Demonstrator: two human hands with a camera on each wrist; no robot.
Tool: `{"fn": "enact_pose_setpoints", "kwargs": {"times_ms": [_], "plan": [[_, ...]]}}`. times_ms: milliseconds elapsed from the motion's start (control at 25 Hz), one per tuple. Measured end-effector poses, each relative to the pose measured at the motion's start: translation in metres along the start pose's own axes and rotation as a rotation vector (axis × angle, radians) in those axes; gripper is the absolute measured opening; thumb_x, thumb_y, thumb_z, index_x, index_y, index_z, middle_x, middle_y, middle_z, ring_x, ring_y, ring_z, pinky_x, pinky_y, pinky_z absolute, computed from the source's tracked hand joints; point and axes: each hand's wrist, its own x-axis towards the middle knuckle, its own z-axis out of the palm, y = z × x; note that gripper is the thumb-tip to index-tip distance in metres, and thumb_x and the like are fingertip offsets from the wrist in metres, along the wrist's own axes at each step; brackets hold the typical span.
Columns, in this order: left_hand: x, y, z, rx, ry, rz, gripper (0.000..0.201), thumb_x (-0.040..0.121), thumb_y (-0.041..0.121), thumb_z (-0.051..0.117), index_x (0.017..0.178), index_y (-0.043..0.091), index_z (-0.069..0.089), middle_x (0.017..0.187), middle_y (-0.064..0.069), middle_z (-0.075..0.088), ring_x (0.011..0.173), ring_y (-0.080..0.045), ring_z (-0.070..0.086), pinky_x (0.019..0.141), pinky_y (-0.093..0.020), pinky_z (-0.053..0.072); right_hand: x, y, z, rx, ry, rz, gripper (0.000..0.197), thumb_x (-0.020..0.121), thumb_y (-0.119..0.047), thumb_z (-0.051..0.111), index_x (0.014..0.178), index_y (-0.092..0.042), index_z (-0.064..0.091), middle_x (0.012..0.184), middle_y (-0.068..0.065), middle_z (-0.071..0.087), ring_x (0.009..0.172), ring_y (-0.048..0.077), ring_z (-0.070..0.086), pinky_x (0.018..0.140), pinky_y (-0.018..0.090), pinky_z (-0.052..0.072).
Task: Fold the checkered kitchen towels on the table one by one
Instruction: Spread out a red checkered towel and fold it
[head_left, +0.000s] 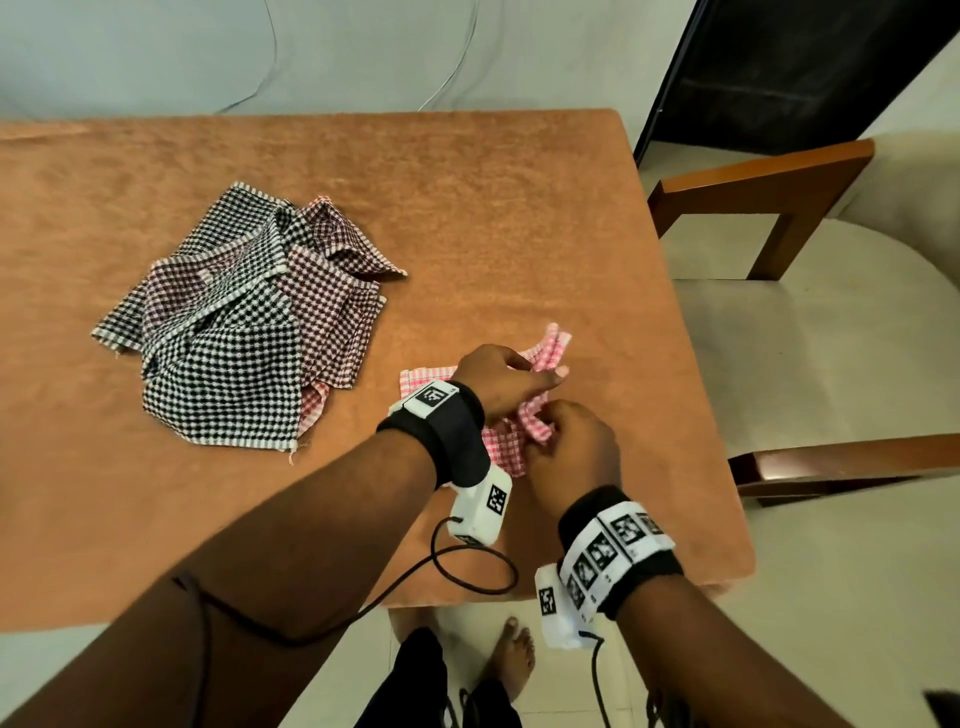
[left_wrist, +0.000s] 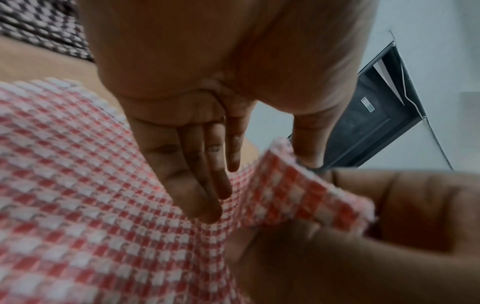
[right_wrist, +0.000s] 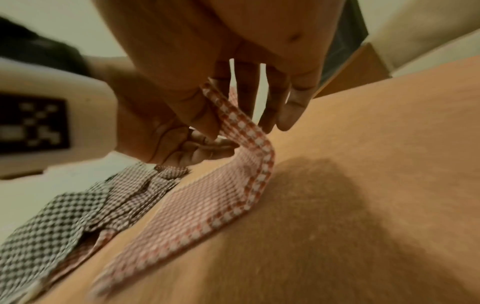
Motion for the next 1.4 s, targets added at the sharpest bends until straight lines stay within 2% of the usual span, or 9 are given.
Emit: {"fn": "enact_pose_setpoints", "kwargs": {"times_ms": [80,200,400,520,600,800,1120,1240,1400], "plan": [[0.0,-0.007,-0.016,0.074,0.105,0.041,0.043,0.075,0.042,0.08,0.107,0.014,0.073,0.1,-0.003,0.073,0.09,-0.021,0.069,0.077,-0.03,0.056,-0.006,-0.009,0.015,-0.058,-0.05,-0.141,0.025,0.071,-0.01,0.068,0.095,-0.017,0.067,0.101,0.003,0.069,0.093,0.026,0.061,0.078,0.03,0.047],[0.0,-0.032,-0.049,0.047,0.208,0.025,0.022,0.078,0.021,0.078,0.097,0.011,0.077,0.094,-0.007,0.077,0.083,-0.021,0.071,0.076,-0.031,0.057,-0.014,-0.022,0.037,-0.167,-0.111,-0.221,0.022,0.072,-0.018,0.066,0.094,-0.018,0.066,0.121,0.003,0.065,0.114,0.029,0.054,0.091,0.041,0.046],[-0.007,-0.075,-0.08,0.023,0.204,-0.019,0.023,0.081,0.02,0.079,0.102,0.011,0.075,0.096,-0.004,0.076,0.087,-0.019,0.072,0.085,-0.037,0.059,-0.024,-0.036,0.066,-0.32,-0.229,-0.325,0.029,0.082,-0.025,0.06,0.11,-0.021,0.066,0.146,-0.002,0.049,0.144,0.027,0.028,0.11,0.049,0.025],[-0.009,-0.093,-0.089,0.111,0.242,0.028,0.023,0.08,0.022,0.08,0.099,0.01,0.073,0.092,-0.002,0.074,0.08,-0.014,0.068,0.075,-0.026,0.055,-0.027,-0.041,0.087,-0.376,-0.309,-0.337,0.031,0.088,-0.027,0.056,0.117,-0.021,0.064,0.153,-0.002,0.039,0.148,0.026,0.017,0.117,0.049,0.01],[-0.007,-0.1,-0.093,0.186,0.265,0.048,0.024,0.08,0.027,0.08,0.097,0.013,0.073,0.093,-0.003,0.075,0.082,-0.018,0.069,0.077,-0.03,0.055,-0.027,-0.04,0.097,-0.405,-0.326,-0.329,0.031,0.091,-0.027,0.053,0.12,-0.021,0.062,0.155,-0.001,0.036,0.149,0.026,0.013,0.118,0.05,0.006],[-0.006,-0.108,-0.092,0.357,0.355,0.098,0.04,0.075,0.04,0.081,0.102,0.014,0.066,0.091,-0.001,0.069,0.084,-0.02,0.063,0.072,-0.027,0.047,-0.027,-0.035,0.105,-0.452,-0.34,-0.324,0.033,0.091,-0.026,0.054,0.123,-0.022,0.061,0.156,-0.001,0.035,0.149,0.027,0.012,0.118,0.05,0.003],[-0.009,-0.109,-0.092,0.377,0.404,0.109,0.05,0.077,0.044,0.078,0.116,0.022,0.057,0.106,-0.002,0.068,0.097,-0.022,0.064,0.083,-0.035,0.053,-0.031,-0.027,0.091,-0.437,-0.34,-0.355,0.04,0.085,-0.04,0.054,0.119,-0.021,0.063,0.153,0.005,0.04,0.148,0.028,0.019,0.118,0.05,0.011],[-0.017,-0.093,-0.086,0.586,0.455,0.473,0.054,0.084,0.043,0.067,0.13,0.023,0.049,0.127,-0.007,0.055,0.119,-0.026,0.053,0.1,-0.043,0.047,-0.027,-0.027,0.08,-0.413,-0.277,-0.291,0.057,0.086,-0.049,0.044,0.135,-0.021,0.052,0.156,0.006,0.034,0.148,0.028,0.018,0.119,0.05,0.012],[-0.013,-0.071,-0.058,0.943,-0.063,0.984,0.078,0.091,0.068,0.037,0.153,0.022,0.027,0.163,-0.009,0.019,0.153,-0.029,0.008,0.122,-0.054,0.003,-0.017,-0.016,0.08,-0.532,-0.262,-0.227,0.072,0.086,-0.049,0.03,0.153,-0.024,0.021,0.162,0.005,0.013,0.15,0.028,0.003,0.12,0.052,0.003]]}}
